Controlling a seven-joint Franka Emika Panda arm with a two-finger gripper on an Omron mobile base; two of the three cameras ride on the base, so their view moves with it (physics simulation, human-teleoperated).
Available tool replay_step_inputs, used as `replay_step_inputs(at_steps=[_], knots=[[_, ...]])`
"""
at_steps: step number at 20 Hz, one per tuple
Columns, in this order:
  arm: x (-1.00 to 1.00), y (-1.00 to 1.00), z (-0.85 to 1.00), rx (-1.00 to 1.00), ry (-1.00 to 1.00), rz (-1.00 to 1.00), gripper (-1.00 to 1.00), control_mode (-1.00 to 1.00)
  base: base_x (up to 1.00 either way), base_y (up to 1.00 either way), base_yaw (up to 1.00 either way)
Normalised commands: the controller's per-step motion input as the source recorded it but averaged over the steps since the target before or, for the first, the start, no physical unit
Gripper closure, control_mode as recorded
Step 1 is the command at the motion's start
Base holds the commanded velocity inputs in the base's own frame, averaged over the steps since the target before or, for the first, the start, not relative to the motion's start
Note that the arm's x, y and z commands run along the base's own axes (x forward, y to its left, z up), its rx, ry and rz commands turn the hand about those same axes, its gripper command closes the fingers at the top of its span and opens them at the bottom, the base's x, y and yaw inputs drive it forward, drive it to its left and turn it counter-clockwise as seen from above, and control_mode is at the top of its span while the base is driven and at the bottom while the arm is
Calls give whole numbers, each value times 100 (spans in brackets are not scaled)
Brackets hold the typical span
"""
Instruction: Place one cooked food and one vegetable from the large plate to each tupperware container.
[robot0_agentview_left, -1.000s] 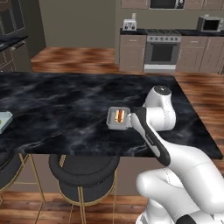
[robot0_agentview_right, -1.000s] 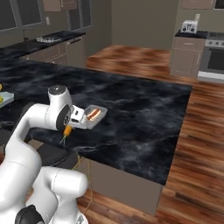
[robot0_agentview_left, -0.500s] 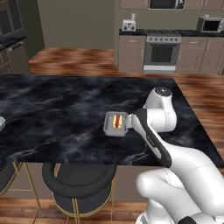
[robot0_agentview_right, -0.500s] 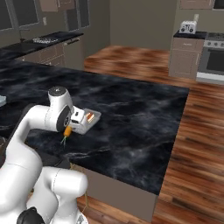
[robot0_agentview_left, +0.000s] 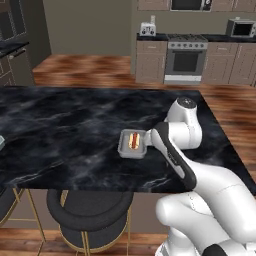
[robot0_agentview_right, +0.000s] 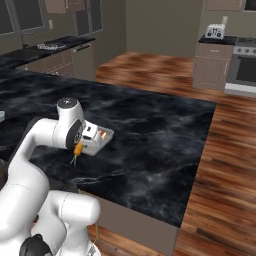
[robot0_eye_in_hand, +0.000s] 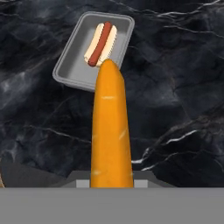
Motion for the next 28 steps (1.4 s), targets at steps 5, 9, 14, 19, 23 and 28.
replay_step_inputs(at_steps=[5, 9, 14, 19, 23, 28], knots=[[56, 29, -5, -5, 3, -12, 100, -100, 0, 0, 0], [95, 35, -6, -12, 19, -27, 100, -100, 0, 0, 0], [91, 19, 0, -5, 24, -24, 100, -100, 0, 0, 0], [89, 0, -3, 3, 28, -5, 100, -100, 0, 0, 0], [68, 0, -30, 1, 17, -7, 100, -100, 0, 0, 0], [45, 0, -49, 0, 2, -16, 100, -100, 0, 0, 0]])
